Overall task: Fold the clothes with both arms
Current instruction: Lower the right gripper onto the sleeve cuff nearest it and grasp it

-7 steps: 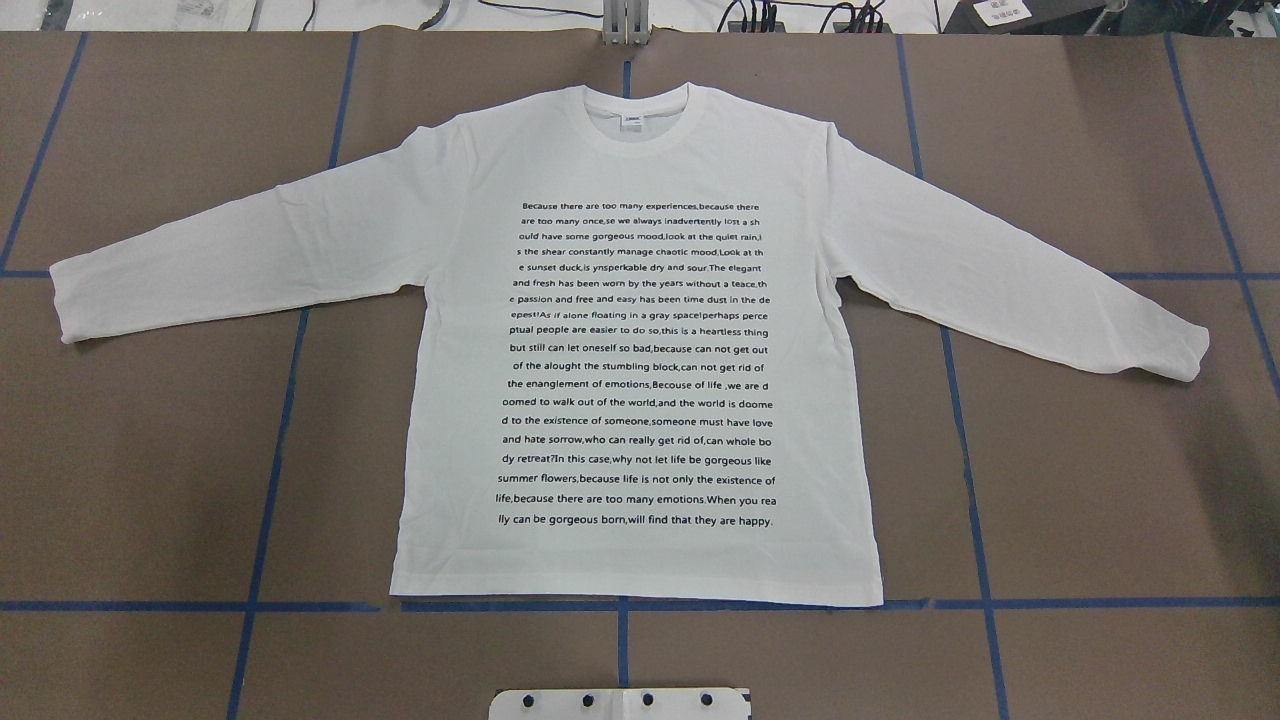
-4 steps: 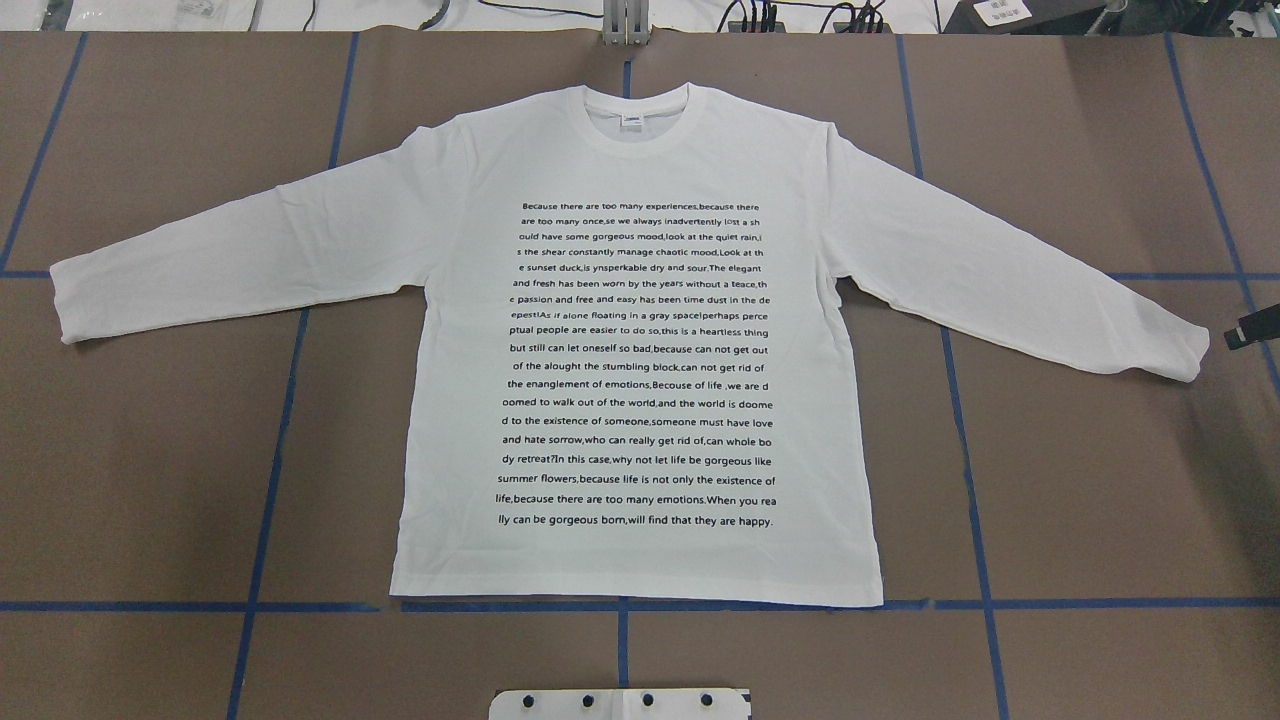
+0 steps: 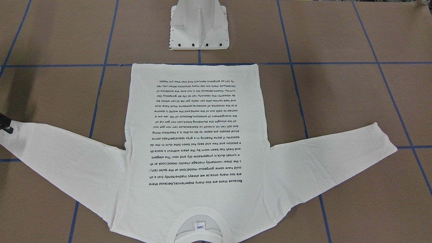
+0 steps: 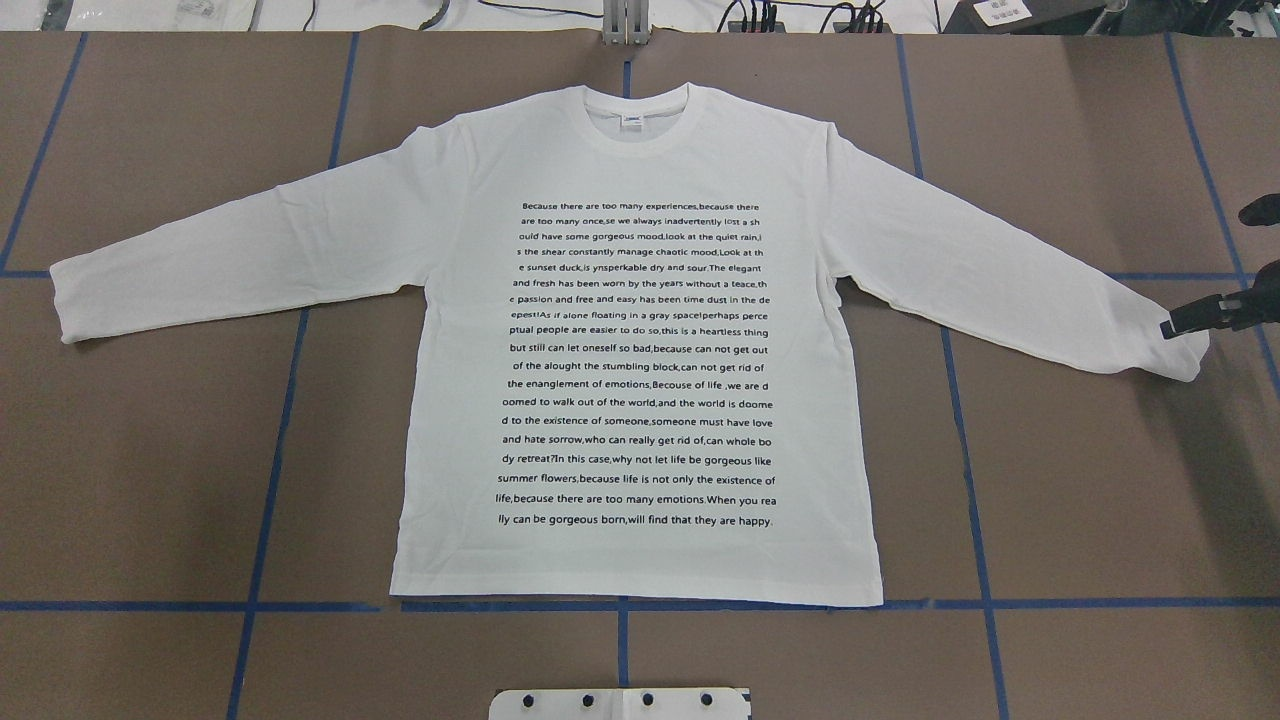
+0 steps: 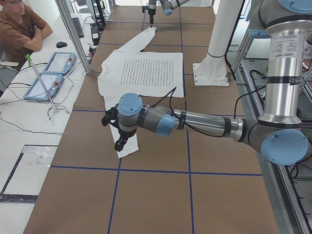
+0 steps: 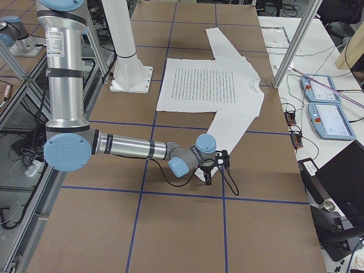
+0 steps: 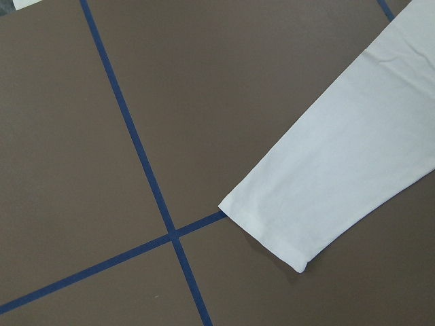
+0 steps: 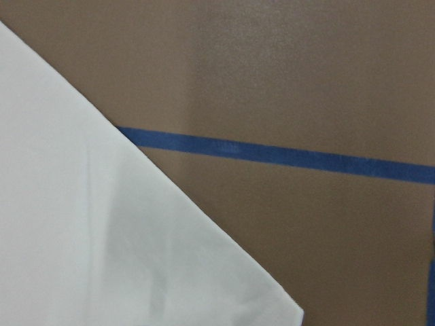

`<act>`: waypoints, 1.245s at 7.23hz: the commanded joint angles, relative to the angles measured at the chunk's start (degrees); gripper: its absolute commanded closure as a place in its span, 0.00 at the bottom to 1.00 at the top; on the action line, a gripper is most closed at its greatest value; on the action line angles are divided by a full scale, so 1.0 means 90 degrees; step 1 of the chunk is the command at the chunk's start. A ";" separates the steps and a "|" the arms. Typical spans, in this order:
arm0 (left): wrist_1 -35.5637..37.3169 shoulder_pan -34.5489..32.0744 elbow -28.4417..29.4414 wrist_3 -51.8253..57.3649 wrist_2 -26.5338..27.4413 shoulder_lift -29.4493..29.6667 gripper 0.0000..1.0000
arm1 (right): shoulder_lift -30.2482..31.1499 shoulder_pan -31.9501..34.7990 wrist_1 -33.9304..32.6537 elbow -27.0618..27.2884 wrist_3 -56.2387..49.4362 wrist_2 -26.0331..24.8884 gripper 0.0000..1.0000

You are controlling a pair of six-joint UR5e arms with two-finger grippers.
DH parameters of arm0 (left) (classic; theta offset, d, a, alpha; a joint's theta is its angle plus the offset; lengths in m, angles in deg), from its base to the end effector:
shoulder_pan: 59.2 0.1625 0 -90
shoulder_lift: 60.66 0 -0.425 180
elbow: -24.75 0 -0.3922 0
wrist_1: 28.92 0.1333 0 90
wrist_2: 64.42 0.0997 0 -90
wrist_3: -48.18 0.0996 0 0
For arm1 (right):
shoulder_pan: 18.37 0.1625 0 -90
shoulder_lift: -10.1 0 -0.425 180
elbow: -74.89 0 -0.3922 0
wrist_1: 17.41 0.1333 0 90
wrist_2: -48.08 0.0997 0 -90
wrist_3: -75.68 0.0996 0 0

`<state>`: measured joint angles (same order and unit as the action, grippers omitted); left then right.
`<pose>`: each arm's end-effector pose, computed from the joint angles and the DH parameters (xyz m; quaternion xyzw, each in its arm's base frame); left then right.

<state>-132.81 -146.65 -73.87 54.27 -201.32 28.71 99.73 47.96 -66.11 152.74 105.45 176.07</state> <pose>-0.0382 -0.5038 0.5590 0.1861 0.3852 0.1432 0.8925 -0.1397 -0.4979 0.6867 0.0737 -0.3894 -0.0342 0.9175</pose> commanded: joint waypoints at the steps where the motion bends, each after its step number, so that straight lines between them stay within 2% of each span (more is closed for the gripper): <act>1: 0.0000 0.0000 -0.0038 -0.0004 -0.0052 0.0011 0.00 | -0.0125 -0.0055 -0.0018 -0.0261 0.0002 0.0017 0.01; 2: 0.0000 0.0000 -0.0047 0.0006 -0.0052 0.0011 0.00 | -0.0125 -0.0065 -0.0047 -0.0262 0.0012 0.0017 0.09; 3: 0.0000 0.0000 -0.0047 0.0006 -0.0052 0.0001 0.00 | -0.0125 -0.0065 -0.0057 -0.0291 0.0012 0.0046 0.12; 4: 0.0000 -0.0010 -0.0047 0.0006 -0.0052 0.0001 0.00 | -0.0115 -0.0065 -0.0095 -0.0292 0.0012 0.0075 0.36; 5: 0.0000 0.0000 -0.0038 0.0006 -0.0052 0.0001 0.00 | -0.0115 -0.0065 -0.0105 -0.0301 0.0012 0.0095 0.71; 6: 0.0000 0.0000 -0.0047 0.0006 -0.0062 0.0001 0.00 | -0.0115 -0.0065 -0.0241 -0.0272 0.0012 0.0095 0.79; 7: 0.0000 -0.0010 -0.0038 0.0006 -0.0062 0.0001 0.00 | -0.0125 -0.0065 -0.0262 -0.0233 0.0012 0.0105 0.94; 8: 0.0000 0.0000 -0.0038 0.0006 -0.0062 0.0001 0.00 | -0.0154 -0.0075 -0.0271 -0.0194 0.0002 0.0192 1.00; 9: 0.0000 0.0000 -0.0038 0.0006 -0.0062 0.0001 0.00 | -0.0232 0.0022 -0.0252 -0.0165 -0.0036 0.0309 1.00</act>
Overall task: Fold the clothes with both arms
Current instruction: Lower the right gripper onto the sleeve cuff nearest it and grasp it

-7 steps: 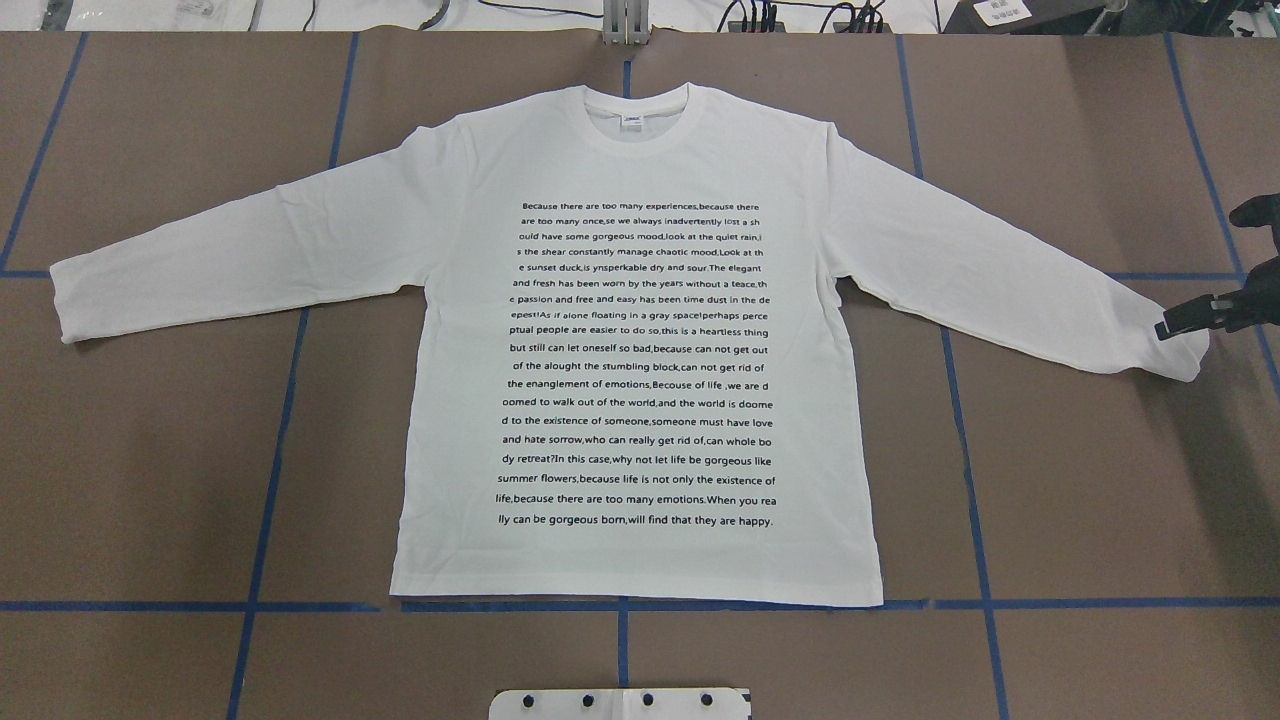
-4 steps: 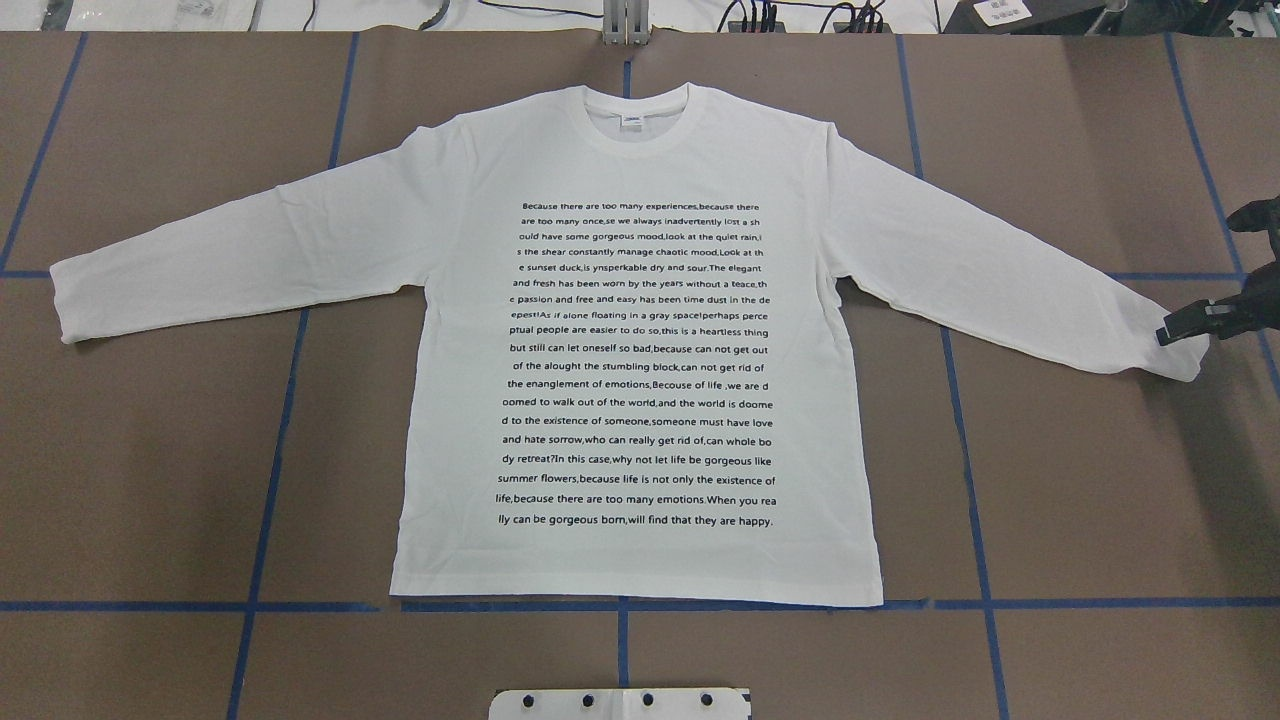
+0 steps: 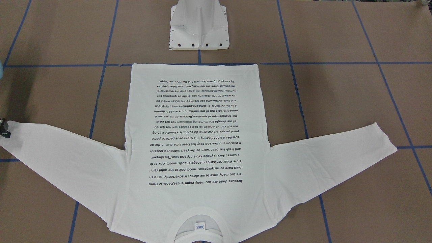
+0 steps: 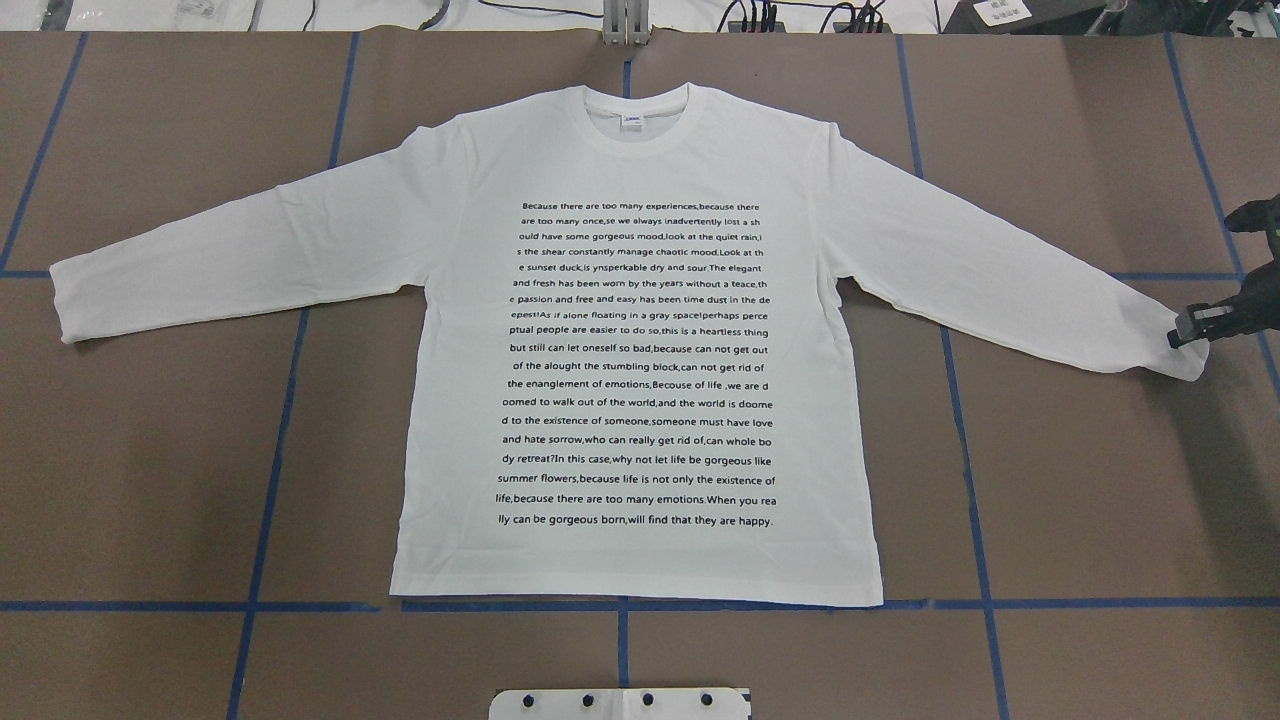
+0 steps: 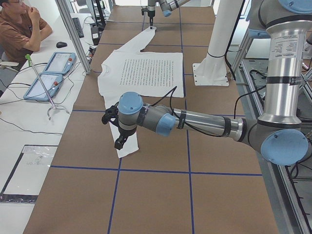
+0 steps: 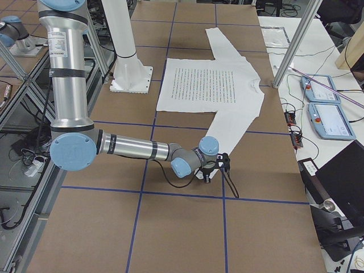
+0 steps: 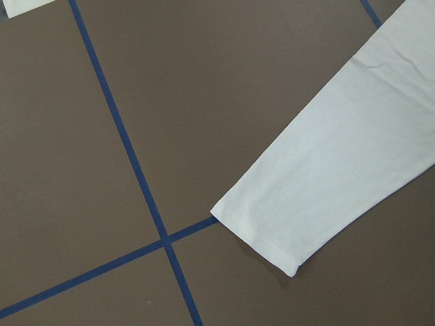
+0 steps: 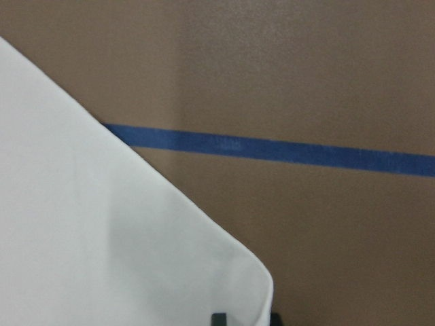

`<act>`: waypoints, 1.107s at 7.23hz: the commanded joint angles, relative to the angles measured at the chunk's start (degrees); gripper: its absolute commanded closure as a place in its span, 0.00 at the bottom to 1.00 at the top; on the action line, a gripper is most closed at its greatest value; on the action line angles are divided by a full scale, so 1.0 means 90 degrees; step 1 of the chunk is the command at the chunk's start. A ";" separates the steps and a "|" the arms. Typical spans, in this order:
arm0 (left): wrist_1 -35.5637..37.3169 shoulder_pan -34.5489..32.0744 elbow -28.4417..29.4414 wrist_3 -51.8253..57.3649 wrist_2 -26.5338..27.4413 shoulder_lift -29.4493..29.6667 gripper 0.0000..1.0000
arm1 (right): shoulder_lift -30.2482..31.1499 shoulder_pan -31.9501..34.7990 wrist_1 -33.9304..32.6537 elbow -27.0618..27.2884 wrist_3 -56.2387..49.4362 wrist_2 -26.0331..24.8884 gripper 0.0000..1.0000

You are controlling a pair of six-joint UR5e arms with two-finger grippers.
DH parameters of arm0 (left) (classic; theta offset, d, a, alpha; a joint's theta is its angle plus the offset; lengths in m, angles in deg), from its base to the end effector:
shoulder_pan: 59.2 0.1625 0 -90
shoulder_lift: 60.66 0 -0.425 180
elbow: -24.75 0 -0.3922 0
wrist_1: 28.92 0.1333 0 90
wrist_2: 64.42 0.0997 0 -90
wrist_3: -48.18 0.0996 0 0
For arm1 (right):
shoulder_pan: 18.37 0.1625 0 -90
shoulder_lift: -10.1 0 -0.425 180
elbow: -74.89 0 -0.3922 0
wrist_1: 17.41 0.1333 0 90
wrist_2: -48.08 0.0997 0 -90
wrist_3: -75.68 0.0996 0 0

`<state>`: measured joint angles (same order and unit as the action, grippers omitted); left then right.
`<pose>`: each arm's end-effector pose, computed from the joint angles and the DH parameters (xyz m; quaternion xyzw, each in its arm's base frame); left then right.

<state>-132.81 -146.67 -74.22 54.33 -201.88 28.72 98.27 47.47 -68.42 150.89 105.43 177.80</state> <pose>-0.0377 -0.5034 0.5551 0.1889 0.3891 0.1454 0.8898 -0.1495 -0.5034 0.6933 0.0446 -0.3934 -0.0341 0.9176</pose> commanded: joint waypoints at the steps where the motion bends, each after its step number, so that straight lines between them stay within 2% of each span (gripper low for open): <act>1: 0.0000 0.0003 -0.0008 0.0000 0.0000 0.0000 0.00 | -0.0051 0.0106 -0.0006 0.0215 -0.0024 0.0186 1.00; 3: 0.0000 -0.0007 -0.0008 -0.0010 0.0000 -0.0010 0.00 | -0.0002 0.0252 0.0013 0.0566 0.0015 0.0389 1.00; 5: 0.0000 -0.0007 0.0001 -0.0010 0.0000 0.0000 0.00 | -0.0312 0.0419 -0.0016 0.0869 0.0344 0.1189 1.00; 6: 0.0000 -0.0007 0.0001 -0.0010 0.0000 0.0009 0.00 | -0.0653 0.0390 -0.0016 0.1035 0.1391 0.1231 1.00; 8: -0.0010 -0.0007 0.0021 0.0010 0.0000 -0.0010 0.00 | -0.1763 -0.0018 -0.0016 0.1037 0.3150 0.1261 1.00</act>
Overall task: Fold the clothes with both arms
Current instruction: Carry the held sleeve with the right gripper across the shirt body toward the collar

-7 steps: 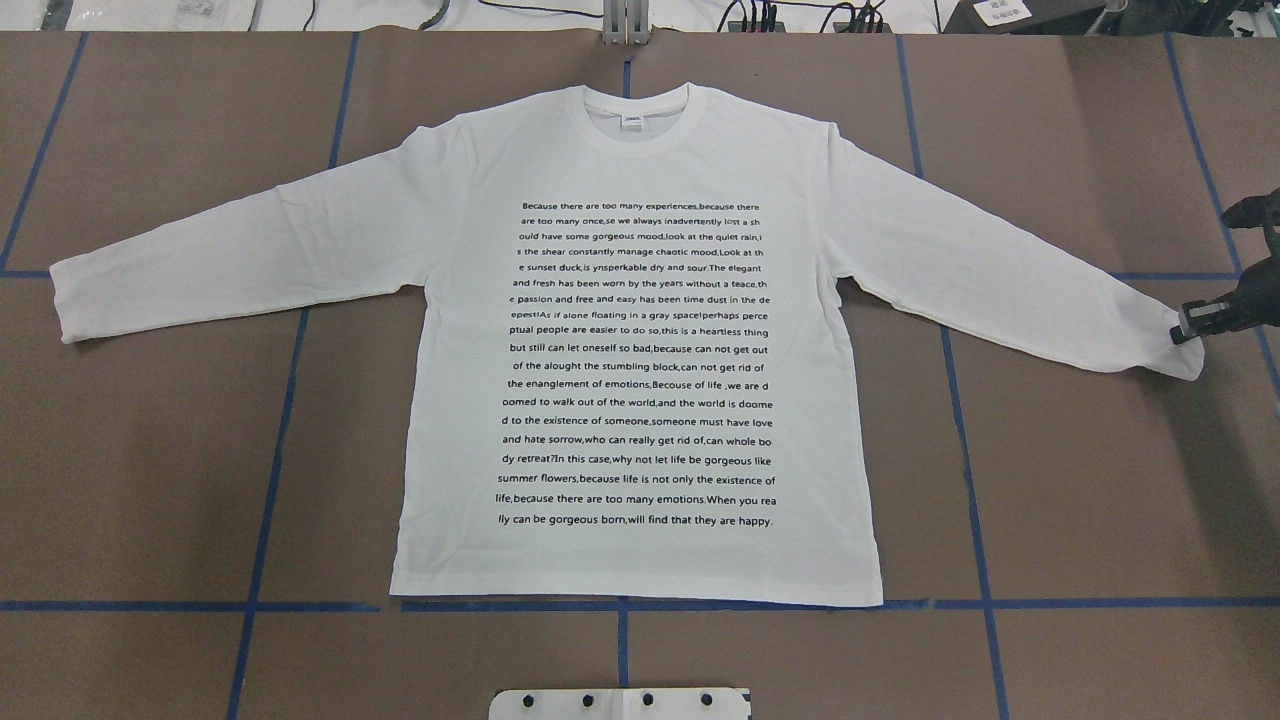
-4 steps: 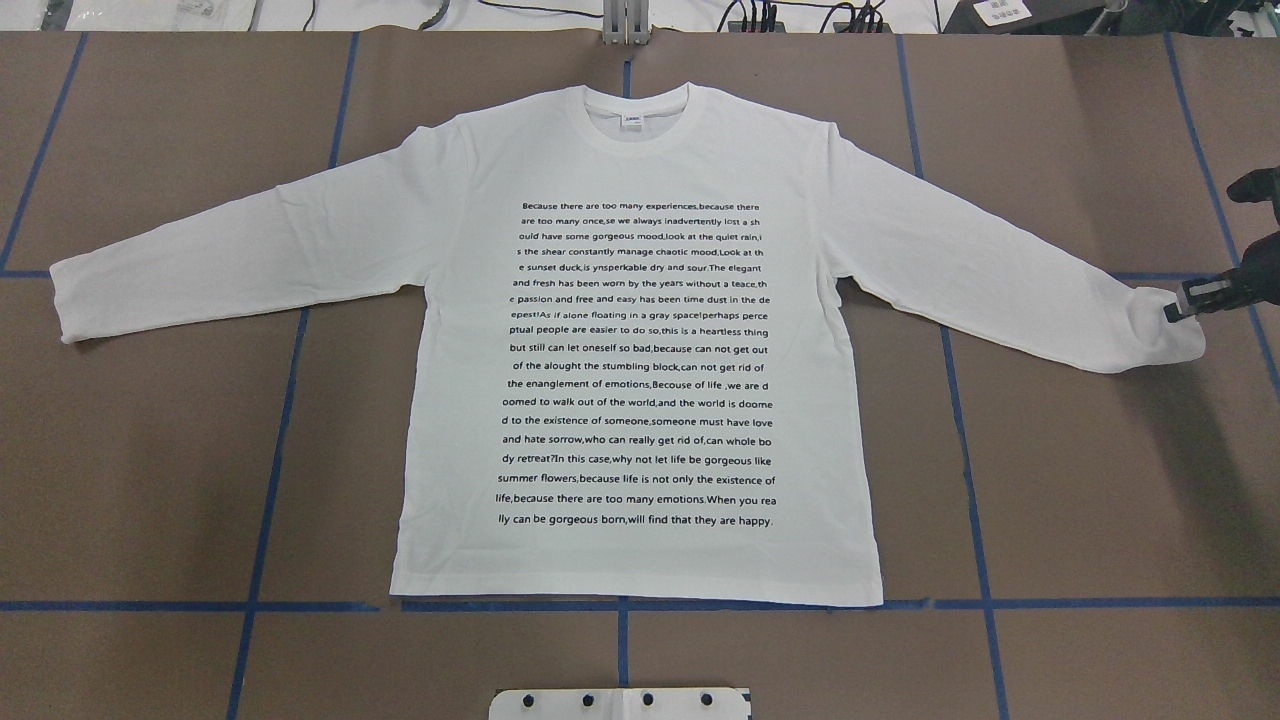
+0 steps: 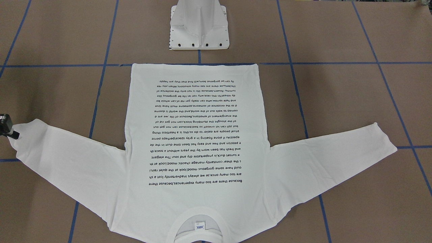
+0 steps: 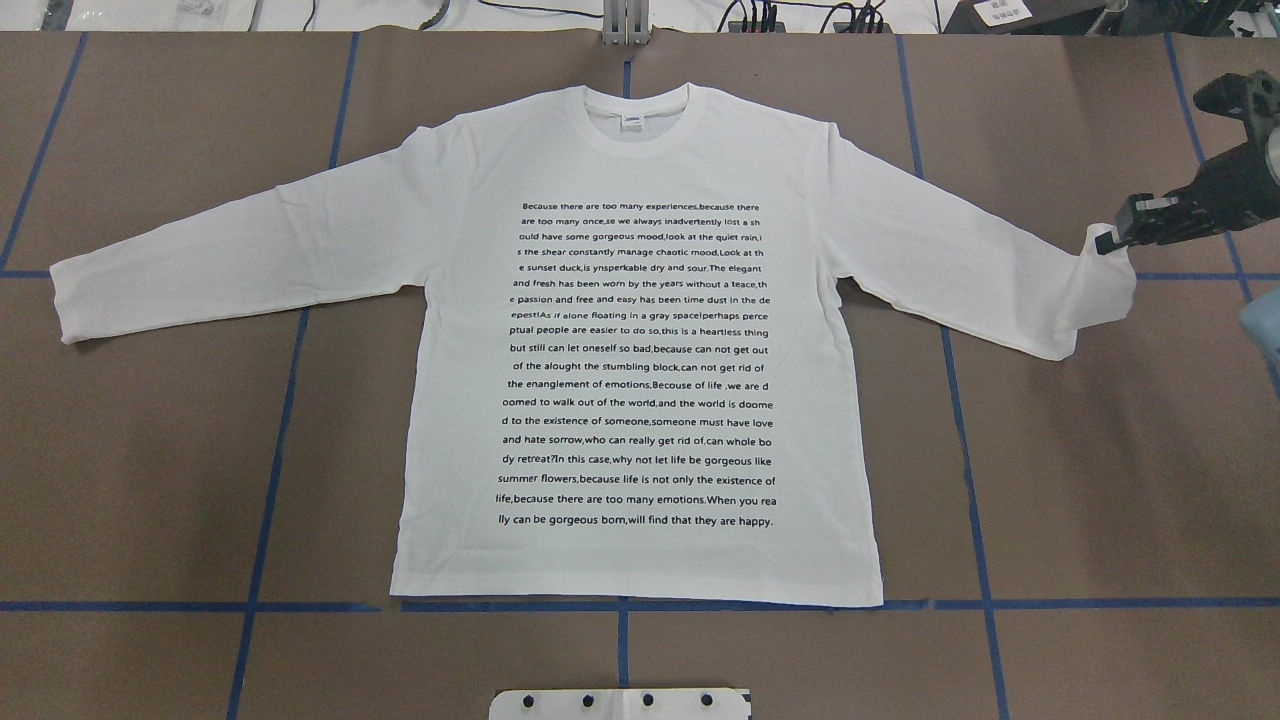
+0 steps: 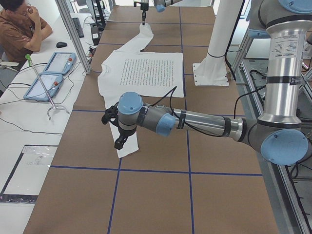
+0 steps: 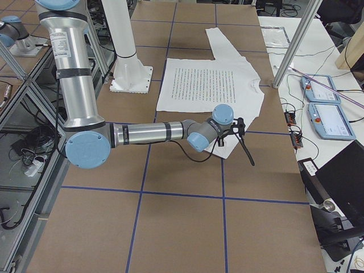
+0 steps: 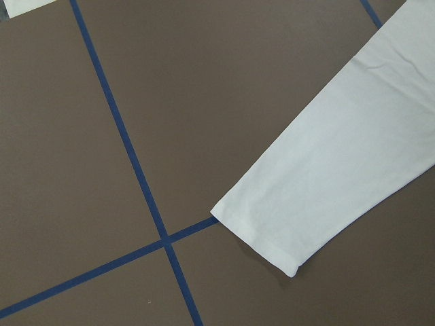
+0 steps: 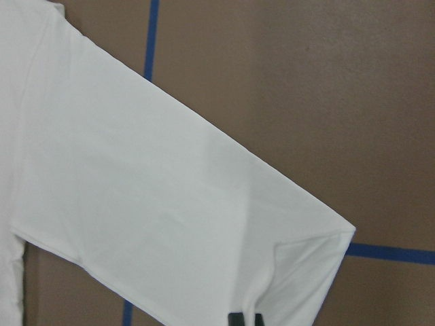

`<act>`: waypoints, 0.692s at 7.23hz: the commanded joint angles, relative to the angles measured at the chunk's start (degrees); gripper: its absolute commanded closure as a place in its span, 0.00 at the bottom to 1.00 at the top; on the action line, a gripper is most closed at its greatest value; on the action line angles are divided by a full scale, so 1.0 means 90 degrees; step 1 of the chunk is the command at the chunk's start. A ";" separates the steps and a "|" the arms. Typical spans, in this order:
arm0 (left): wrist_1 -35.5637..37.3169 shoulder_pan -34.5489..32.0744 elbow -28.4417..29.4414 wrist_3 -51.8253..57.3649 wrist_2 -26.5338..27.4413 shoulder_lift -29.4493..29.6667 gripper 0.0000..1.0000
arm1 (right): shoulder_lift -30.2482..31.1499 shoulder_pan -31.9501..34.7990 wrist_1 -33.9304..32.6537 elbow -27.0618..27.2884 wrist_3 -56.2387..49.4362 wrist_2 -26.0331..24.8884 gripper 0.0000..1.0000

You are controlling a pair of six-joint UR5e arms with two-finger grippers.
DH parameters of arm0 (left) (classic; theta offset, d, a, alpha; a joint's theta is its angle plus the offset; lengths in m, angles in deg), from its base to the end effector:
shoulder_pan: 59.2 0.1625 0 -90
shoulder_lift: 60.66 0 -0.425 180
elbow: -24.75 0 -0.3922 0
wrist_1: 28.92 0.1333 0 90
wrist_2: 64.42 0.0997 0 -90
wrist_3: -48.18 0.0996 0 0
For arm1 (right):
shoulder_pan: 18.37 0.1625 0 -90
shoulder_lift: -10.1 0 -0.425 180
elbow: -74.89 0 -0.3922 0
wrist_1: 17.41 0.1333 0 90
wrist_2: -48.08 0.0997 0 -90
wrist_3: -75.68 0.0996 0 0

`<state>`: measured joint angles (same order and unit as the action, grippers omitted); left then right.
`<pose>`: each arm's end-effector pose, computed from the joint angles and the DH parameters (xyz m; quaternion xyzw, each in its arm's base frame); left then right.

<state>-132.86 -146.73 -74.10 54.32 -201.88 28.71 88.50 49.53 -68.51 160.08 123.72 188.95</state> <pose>-0.0383 -0.5033 0.5562 0.1885 0.3891 0.1446 0.8900 -0.1699 -0.5673 0.5050 0.0595 -0.5254 0.0243 0.8484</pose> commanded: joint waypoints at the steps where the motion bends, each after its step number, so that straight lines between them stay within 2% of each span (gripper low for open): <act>1: -0.0004 0.0000 0.0007 0.0001 0.0000 -0.0028 0.00 | -0.1283 -0.0511 -0.0005 -0.0032 0.2017 -0.0124 1.00; 3: -0.0004 0.0000 0.0085 0.0040 0.0000 -0.0028 0.00 | -0.2377 -0.1213 -0.0198 -0.0071 0.3038 -0.1096 1.00; 4: -0.0004 0.0000 0.0104 0.0040 0.0000 -0.0038 0.00 | -0.3069 -0.1642 -0.0674 -0.0120 0.3128 -0.1856 1.00; 5: -0.0004 0.0000 0.0114 0.0040 0.0000 -0.0048 0.00 | -0.3695 -0.1985 -0.0785 -0.0323 0.3129 -0.2521 1.00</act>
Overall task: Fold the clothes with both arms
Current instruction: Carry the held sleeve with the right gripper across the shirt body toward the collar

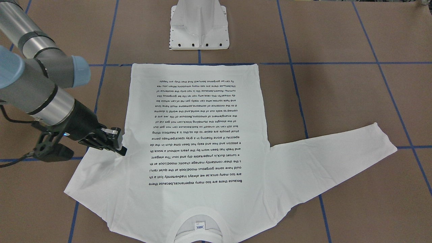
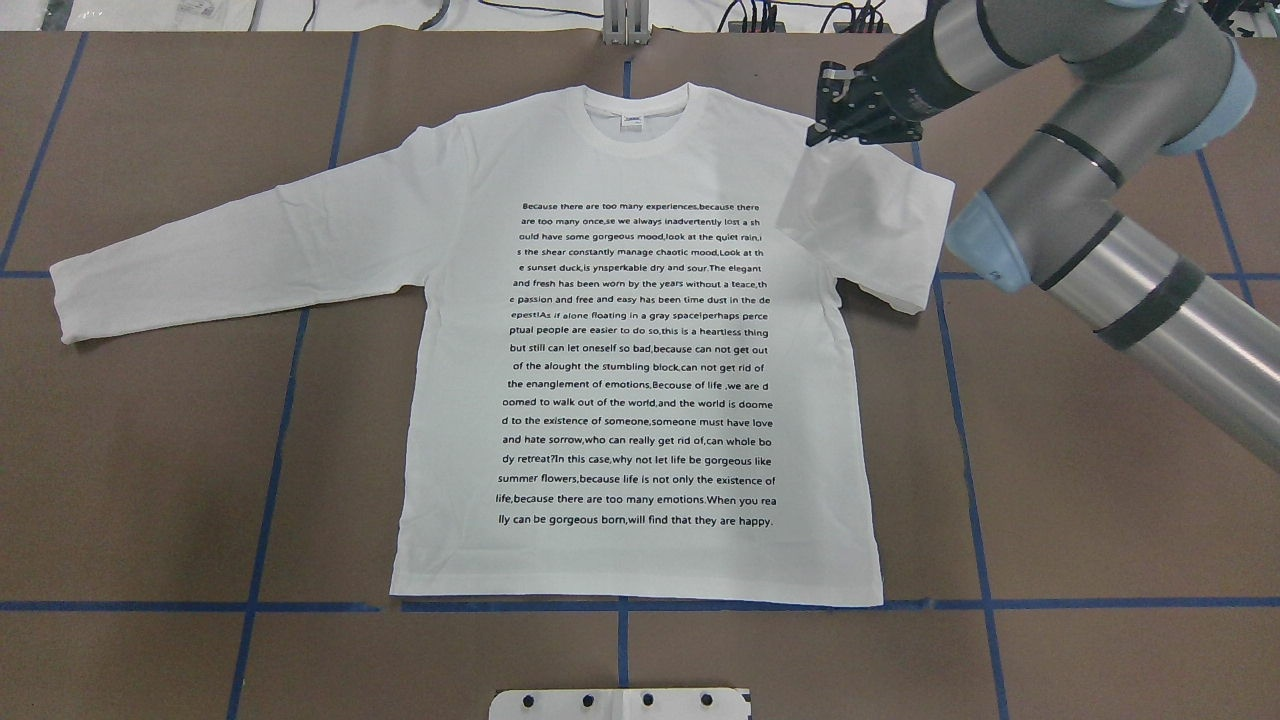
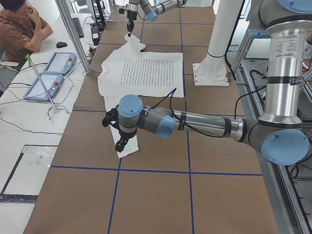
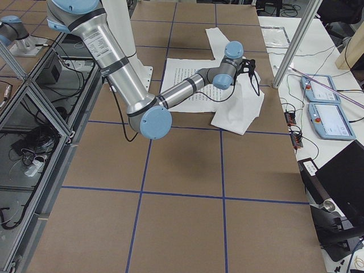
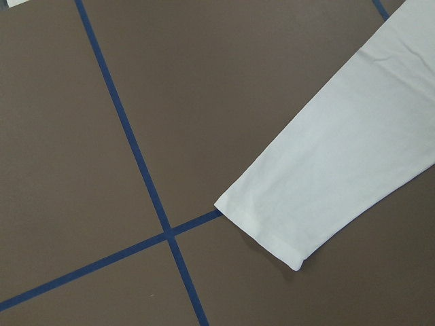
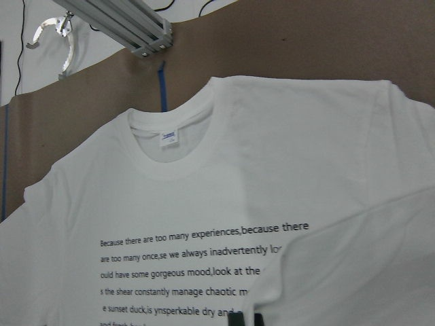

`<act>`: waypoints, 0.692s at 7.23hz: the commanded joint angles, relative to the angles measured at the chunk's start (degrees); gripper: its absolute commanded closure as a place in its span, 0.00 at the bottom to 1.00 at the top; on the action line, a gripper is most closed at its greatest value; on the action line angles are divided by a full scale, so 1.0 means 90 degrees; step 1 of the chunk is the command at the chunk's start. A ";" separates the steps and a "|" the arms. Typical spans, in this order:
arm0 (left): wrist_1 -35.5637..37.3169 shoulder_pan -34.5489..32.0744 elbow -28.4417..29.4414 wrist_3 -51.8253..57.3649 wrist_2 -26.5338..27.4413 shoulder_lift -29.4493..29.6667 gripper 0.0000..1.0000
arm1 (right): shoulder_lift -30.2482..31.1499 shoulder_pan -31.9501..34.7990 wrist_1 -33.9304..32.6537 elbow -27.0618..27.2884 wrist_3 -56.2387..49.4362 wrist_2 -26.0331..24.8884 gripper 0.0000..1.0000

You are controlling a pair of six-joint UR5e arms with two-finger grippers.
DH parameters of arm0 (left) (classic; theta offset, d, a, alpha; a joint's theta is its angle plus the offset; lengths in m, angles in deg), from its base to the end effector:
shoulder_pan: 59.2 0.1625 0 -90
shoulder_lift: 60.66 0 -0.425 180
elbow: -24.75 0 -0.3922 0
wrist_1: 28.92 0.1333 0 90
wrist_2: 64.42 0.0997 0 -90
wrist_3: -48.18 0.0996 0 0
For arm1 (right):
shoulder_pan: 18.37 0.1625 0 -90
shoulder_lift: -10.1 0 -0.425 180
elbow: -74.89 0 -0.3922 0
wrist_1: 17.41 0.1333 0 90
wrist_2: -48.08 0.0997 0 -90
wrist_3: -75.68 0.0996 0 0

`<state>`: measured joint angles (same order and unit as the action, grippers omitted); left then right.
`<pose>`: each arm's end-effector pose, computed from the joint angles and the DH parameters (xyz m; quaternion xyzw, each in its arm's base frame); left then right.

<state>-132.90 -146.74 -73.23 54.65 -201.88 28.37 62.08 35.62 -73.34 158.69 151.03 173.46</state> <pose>-0.0384 -0.5014 0.5667 0.1805 0.3896 0.1432 0.8917 -0.3562 -0.6187 0.2327 0.0815 -0.5717 0.1135 0.8085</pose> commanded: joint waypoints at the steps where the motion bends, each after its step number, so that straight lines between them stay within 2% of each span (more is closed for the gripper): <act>1: 0.0000 0.0000 0.0018 0.0004 0.0000 -0.0010 0.00 | -0.1385 -0.0741 -0.0240 -0.0490 0.0095 -0.1163 1.00; 2: 0.0000 0.0000 0.0009 0.0004 0.0010 -0.0010 0.00 | -0.2077 -0.0957 -0.0269 -0.1035 0.0104 -0.1476 1.00; 3: -0.0010 0.0000 0.0009 0.0004 0.0010 -0.0010 0.00 | -0.2191 -0.1278 -0.0269 -0.1195 0.0095 -0.1915 1.00; 5: 0.0000 0.0000 0.0009 -0.0006 0.0010 -0.0010 0.00 | -0.2182 -0.1593 -0.0279 -0.1303 0.0046 -0.2202 1.00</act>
<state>-132.91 -146.74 -73.12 54.62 -201.80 28.28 42.80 23.01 -75.81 147.91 151.62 155.22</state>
